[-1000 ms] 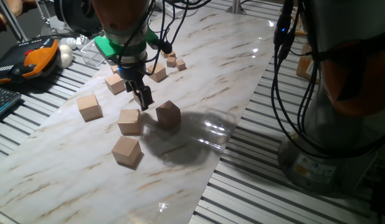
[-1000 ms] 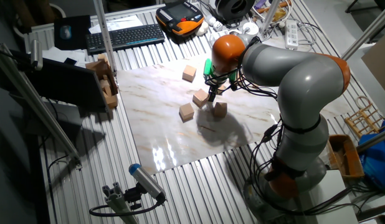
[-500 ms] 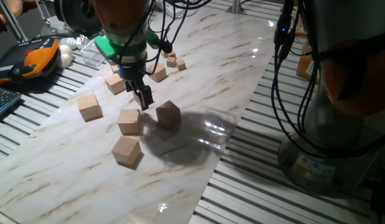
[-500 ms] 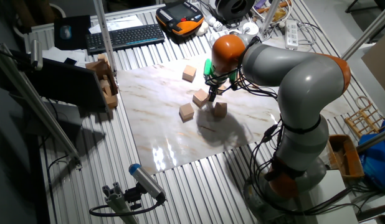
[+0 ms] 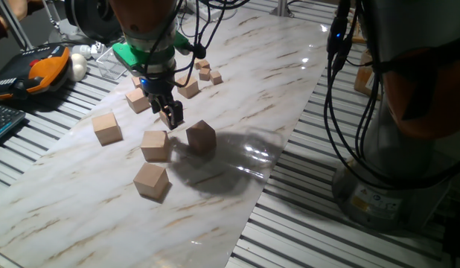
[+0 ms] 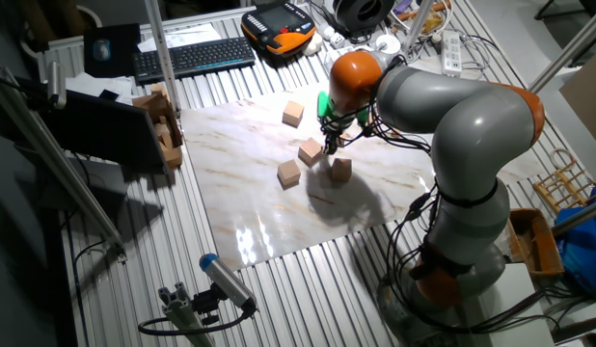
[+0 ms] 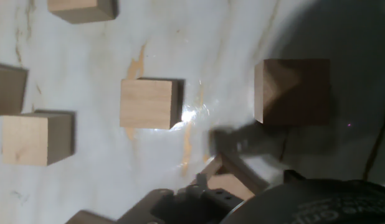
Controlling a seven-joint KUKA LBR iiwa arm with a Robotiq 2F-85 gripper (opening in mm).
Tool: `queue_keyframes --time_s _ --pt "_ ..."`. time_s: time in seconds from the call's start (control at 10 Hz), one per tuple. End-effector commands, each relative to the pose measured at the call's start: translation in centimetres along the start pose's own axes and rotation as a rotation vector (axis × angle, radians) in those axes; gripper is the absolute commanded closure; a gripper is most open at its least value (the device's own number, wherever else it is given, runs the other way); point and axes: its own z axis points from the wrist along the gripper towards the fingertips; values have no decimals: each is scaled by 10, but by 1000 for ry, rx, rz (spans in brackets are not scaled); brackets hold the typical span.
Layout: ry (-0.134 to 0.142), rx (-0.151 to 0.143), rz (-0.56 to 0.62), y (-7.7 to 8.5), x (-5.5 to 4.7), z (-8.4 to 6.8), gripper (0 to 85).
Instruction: Stack the blocks into a cross shape
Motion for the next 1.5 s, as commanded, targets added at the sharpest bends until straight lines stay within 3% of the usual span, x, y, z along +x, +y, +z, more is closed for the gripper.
queue_keyframes --time_s 0.0,0.5,0.7,1.0,1.4 --pt "-2 14 -35 -1 -1 -2 850" --pt "-30 38 -410 -4 -6 -1 850" --pt "-25 63 -601 -5 -8 -6 850" --pt "-26 59 -845 -7 -9 -8 850" --pt "-9 65 -1001 -7 -9 -10 850"
